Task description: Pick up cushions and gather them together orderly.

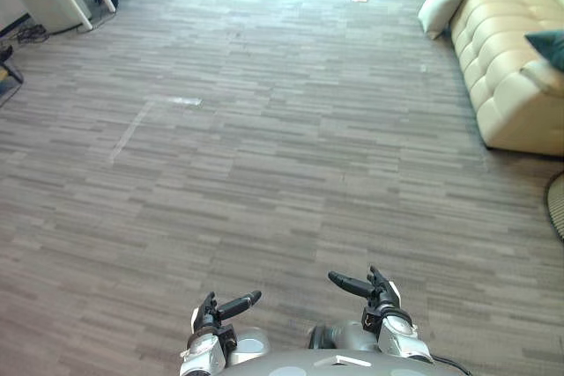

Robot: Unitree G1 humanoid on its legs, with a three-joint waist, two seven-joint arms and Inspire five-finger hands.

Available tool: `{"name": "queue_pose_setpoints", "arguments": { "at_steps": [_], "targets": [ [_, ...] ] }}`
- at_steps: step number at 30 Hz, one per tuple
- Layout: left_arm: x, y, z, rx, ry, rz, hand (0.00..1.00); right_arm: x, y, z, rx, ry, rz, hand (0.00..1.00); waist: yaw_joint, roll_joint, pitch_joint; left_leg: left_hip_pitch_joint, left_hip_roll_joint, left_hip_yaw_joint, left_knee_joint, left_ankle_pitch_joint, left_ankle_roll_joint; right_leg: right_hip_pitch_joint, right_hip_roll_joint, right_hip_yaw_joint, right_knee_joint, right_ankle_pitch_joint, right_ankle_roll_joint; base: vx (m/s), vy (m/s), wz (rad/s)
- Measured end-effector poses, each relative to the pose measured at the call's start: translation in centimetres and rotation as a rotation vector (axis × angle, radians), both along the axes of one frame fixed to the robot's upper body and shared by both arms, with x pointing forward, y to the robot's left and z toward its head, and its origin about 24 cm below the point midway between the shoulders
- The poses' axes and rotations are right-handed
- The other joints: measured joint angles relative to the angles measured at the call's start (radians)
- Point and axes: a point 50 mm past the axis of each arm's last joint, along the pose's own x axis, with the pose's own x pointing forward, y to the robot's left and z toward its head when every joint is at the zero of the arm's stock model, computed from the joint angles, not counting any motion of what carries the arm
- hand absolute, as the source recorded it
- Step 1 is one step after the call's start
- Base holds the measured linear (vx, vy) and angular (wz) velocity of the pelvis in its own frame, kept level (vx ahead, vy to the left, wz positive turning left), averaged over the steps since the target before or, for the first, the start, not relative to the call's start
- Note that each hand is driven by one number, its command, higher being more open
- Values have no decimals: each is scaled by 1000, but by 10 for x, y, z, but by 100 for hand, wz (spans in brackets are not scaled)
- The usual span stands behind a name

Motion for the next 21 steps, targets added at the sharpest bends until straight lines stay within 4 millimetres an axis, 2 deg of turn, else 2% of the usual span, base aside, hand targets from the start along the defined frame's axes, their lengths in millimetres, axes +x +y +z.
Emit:
{"name": "queue_pose_setpoints", "arguments": {
  "at_steps": [2, 4, 6, 8, 9, 10, 11, 12, 13, 14, 15, 16, 17, 18, 19, 20, 21],
  "targets": [
    [2, 1, 3, -10, -30, 39, 100, -1, 1, -1, -8, 13, -2, 100, 9, 2, 4, -83, -11, 46, -195, -8, 12, 67, 0, 40, -54, -2, 15, 438, 38, -57],
    [3, -1, 3, -22, -46, 67, 100, -4, 1, -2, -9, 30, -5, 100, 27, -1, 8, -111, -31, 66, -378, 1, 7, 119, -11, 79, -92, -10, 35, 456, 133, -61],
    [5, 0, 5, -14, -65, 79, 100, -9, 0, -4, -10, 42, -7, 100, 44, 0, 5, -141, -51, 65, -579, 64, 13, 188, -26, 128, -131, -56, 83, 552, 218, -67],
    [5, 1, 6, -13, -71, 82, 100, -11, 0, -5, -10, 47, -8, 100, 50, -5, 0, -148, -52, 65, -563, 117, 48, 208, -40, 148, -128, -85, 100, 593, 255, -51],
    [4, 4, 7, -6, -75, 84, 100, -16, 3, -7, -1, 62, -11, 100, 60, -28, -26, -152, -65, 98, -501, 150, 73, 214, -86, 179, -102, -131, 136, 617, 248, -62],
    [4, 9, 7, 4, -70, 83, 100, -20, 5, -8, 5, 73, -14, 100, 60, -55, -36, -145, -82, 126, -456, 99, 99, 188, -124, 189, -6, -145, 159, 747, 321, -63],
    [4, 10, 6, 6, -64, 82, 100, -21, 5, -8, 6, 73, -14, 100, 61, -63, -38, -132, -89, 138, -448, 78, 100, 156, -140, 198, 74, -143, 161, 621, 314, -43],
    [2, 13, 5, 14, -50, 79, 100, -21, 5, -8, 7, 75, -14, 100, 60, -78, -43, -91, -111, 159, -448, 35, 110, 67, -177, 216, 302, -106, 199, 720, 371, -19],
    [2, 15, 4, 21, -34, 67, 100, -21, 1, -8, -2, 72, -18, 100, 51, -88, -38, -33, -137, 162, -456, -6, 117, -26, -206, 237, 546, -10, 240, 469, 242, -7],
    [1, 16, 3, 21, -20, 64, 100, -21, 1, -7, -3, 69, -22, 100, 49, -85, -31, 1, -151, 162, -465, -24, 117, -61, -220, 238, 641, 6, 248, 550, 240, 15],
    [-2, 15, 1, 18, 10, 68, 100, -19, -2, -6, -5, 54, -34, 100, 43, -85, -22, 99, -174, 161, -498, -62, 121, -121, -244, 221, 792, 4, 246, 428, 162, 17],
    [-3, 14, 0, 21, 17, 62, 100, -18, -4, -5, -10, 41, -35, 100, 38, -79, -21, 160, -182, 156, -527, -77, 121, -157, -251, 191, 833, -4, 232, 647, 210, 28],
    [-5, 11, -2, 23, 31, 35, 100, -14, -5, -2, -18, 11, -37, 100, 27, -67, -20, 236, -185, 142, -580, -95, 120, -222, -253, 125, 835, -21, 205, 502, 106, 27],
    [-6, 10, -2, 23, 36, 27, 100, -13, -5, -1, -19, 4, -37, 100, 22, -64, -22, 258, -185, 138, -597, -100, 118, -246, -252, 103, 824, -25, 197, 616, 74, 37],
    [-8, 9, -3, 26, 46, 6, 100, -9, -5, 2, -23, -27, -38, 100, 10, -62, -21, 313, -184, 124, -644, -107, 108, -316, -248, 45, 769, -35, 182, 514, 16, 35],
    [-11, 9, -5, 26, 64, 5, 100, -4, -6, 4, -26, -54, -40, 100, 1, -61, -20, 375, -182, 117, -695, -108, 96, -370, -233, -4, 669, -47, 161, 450, -20, 35],
    [-13, 9, -6, 25, 73, 3, 100, -2, -6, 5, -26, -62, -40, 100, -4, -61, -20, 418, -181, 116, -728, -114, 89, -395, -218, -27, 592, -44, 157, 483, -53, 24]
  ]
}}
